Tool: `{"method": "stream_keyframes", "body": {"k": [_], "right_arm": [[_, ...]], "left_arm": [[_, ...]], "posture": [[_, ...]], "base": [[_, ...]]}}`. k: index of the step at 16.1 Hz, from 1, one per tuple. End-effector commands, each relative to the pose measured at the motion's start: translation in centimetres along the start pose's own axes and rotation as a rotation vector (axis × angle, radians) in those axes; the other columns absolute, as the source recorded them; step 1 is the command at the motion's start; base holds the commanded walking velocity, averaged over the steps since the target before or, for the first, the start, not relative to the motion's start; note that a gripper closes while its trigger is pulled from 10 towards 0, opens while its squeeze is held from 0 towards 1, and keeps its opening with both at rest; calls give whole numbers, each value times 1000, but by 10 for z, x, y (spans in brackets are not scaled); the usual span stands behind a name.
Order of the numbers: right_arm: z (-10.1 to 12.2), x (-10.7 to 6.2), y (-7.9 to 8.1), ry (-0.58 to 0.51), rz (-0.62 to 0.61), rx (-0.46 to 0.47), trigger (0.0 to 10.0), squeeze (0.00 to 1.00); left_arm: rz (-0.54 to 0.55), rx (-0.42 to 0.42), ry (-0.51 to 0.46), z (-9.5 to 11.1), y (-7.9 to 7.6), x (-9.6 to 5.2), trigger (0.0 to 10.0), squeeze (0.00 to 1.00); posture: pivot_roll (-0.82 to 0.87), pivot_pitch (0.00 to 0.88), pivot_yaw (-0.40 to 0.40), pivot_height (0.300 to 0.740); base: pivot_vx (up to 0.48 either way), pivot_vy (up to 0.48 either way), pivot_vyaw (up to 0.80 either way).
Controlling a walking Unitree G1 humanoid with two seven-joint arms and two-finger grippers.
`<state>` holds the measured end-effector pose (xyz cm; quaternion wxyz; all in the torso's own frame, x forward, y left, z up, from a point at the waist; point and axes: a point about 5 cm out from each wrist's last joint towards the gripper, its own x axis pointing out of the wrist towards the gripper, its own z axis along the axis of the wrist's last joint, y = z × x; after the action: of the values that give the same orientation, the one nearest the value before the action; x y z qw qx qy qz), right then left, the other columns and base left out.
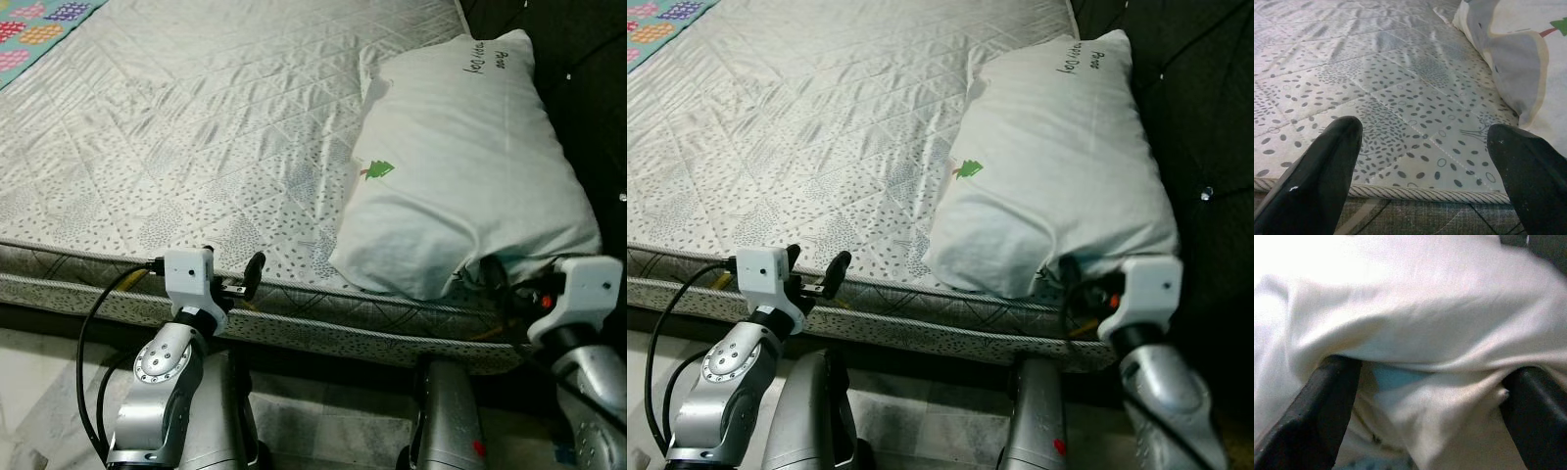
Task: Clean up the room
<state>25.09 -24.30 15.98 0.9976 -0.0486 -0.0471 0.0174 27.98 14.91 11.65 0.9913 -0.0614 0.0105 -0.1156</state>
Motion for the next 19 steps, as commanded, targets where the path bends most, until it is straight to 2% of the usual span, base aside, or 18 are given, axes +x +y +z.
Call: {"method": "stream_keyframes", "body": {"k": [1,5,7,9,10,12,14,15,17,19], "right_arm": [[19,2,-4,-71,6,-15,10000,1000],[47,20,-22,-165,-77,-28,10000,1000],[54,25,-27,-184,-100,-29,10000,1000],[58,28,-27,-191,-106,13,10000,1000],[59,28,-22,-184,-51,8,10000,1000],[41,20,-11,-91,136,-29,10000,1000],[34,11,-13,-54,220,-42,10000,1000],[35,6,-27,-63,201,-82,10000,1000],[39,3,-38,-73,169,-106,10000,1000],[55,2,-59,-125,70,-158,10000,1000]], "left_arm": [[8,4,4,1,2,-2,10000,0],[14,7,3,2,4,-2,10000,0],[23,8,8,1,6,-3,10000,0],[27,9,8,2,6,-3,10000,0],[28,9,9,2,7,-3,10000,0],[23,11,11,1,6,-3,10000,0],[23,12,13,1,7,-3,10000,0],[26,14,17,1,8,-4,10000,0],[28,16,18,1,10,-4,10000,0],[33,24,27,-1,10,-2,10000,0]], "posture": [[-31,130,42,493],[-23,128,43,493],[-22,128,42,493],[-21,128,41,493],[-24,130,41,493],[-22,131,41,493],[-22,133,41,493],[-33,138,43,493],[-39,140,46,493],[-52,143,57,493]], "base": [[0,0,0],[0,0,0],[0,0,0],[0,0,0],[0,0,0],[0,0,0],[0,0,0],[0,0,0],[0,0,0],[0,0,0]]}}
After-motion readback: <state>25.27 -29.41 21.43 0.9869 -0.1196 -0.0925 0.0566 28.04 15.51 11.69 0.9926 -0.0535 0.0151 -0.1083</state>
